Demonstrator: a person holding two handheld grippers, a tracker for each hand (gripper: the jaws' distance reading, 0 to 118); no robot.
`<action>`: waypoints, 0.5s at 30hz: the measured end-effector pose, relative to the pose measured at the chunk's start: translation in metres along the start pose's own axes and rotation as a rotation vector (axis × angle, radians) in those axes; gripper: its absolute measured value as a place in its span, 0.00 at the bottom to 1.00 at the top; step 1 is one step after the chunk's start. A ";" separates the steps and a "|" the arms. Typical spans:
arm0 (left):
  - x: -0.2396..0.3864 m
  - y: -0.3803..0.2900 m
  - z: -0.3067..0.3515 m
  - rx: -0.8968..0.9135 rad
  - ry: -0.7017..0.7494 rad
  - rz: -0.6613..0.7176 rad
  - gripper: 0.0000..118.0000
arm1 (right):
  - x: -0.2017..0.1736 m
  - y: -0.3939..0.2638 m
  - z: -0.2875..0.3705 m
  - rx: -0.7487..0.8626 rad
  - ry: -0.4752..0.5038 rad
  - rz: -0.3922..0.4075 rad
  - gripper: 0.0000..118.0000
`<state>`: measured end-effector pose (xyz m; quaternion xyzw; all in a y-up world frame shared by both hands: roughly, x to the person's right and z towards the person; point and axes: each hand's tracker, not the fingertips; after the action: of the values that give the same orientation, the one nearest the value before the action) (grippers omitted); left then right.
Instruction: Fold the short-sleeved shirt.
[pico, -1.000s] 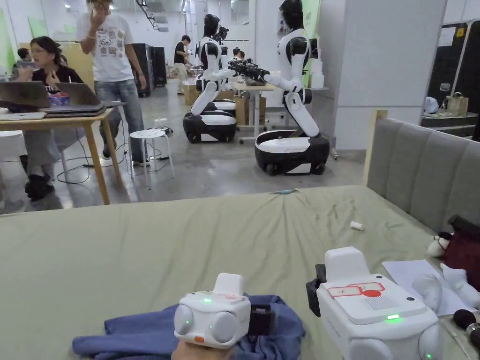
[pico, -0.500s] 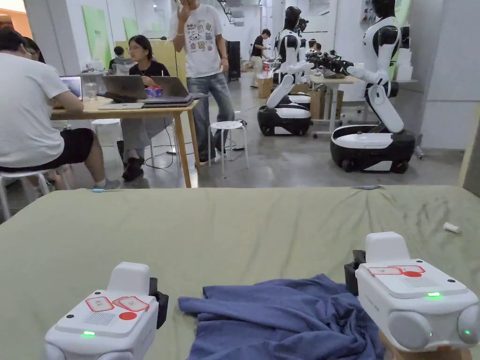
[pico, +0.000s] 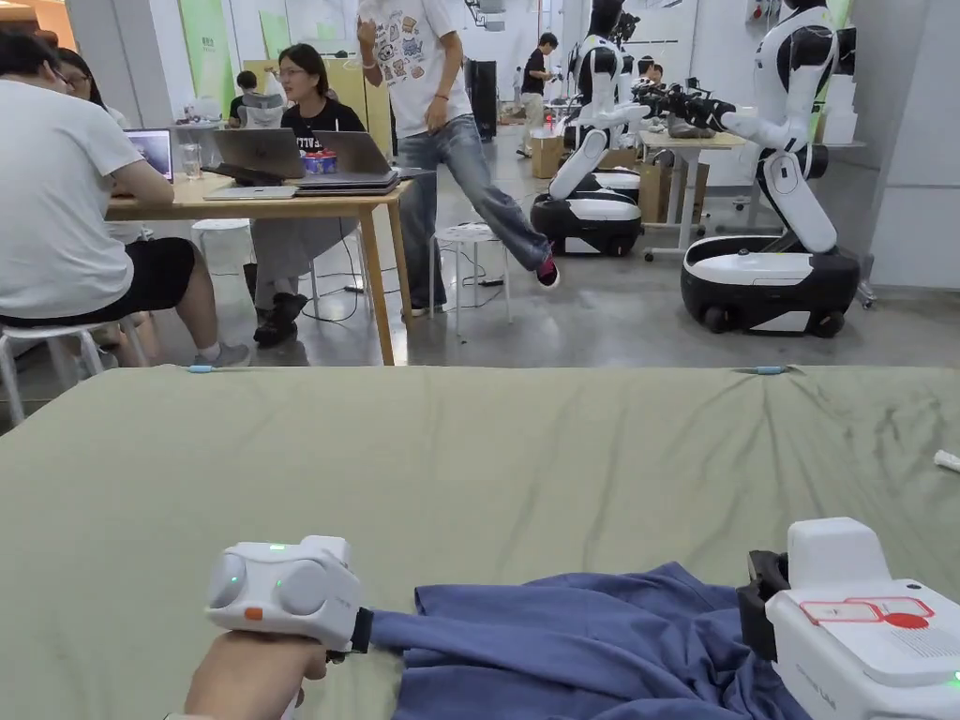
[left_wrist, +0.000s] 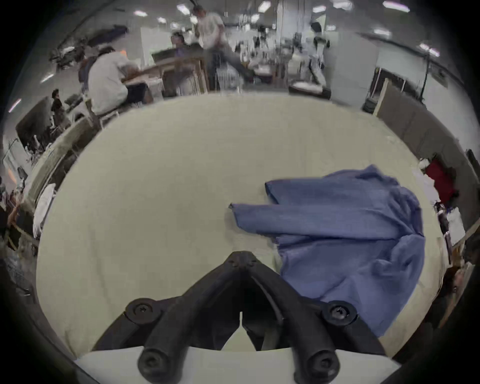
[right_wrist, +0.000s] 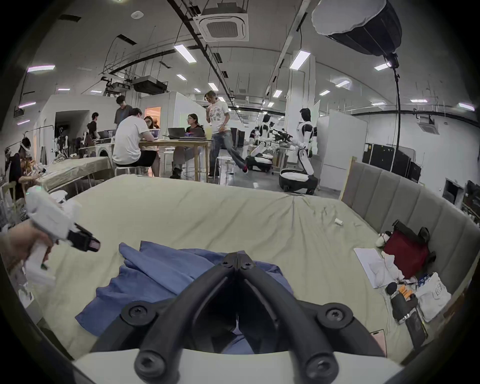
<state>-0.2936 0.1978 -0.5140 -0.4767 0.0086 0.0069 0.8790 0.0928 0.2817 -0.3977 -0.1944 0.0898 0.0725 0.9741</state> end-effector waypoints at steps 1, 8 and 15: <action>0.000 0.010 -0.012 -0.013 -0.014 0.038 0.00 | 0.001 -0.001 0.003 -0.008 0.002 0.006 0.00; 0.000 0.046 -0.067 -0.014 0.037 0.138 0.79 | 0.019 -0.017 -0.029 -0.053 -0.020 0.006 0.00; 0.016 0.047 -0.095 -0.107 -0.052 0.074 0.61 | 0.033 -0.028 -0.038 -0.075 -0.029 -0.009 0.00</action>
<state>-0.2798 0.1445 -0.6057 -0.5220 0.0030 0.0523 0.8513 0.1243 0.2450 -0.4292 -0.2299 0.0721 0.0743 0.9677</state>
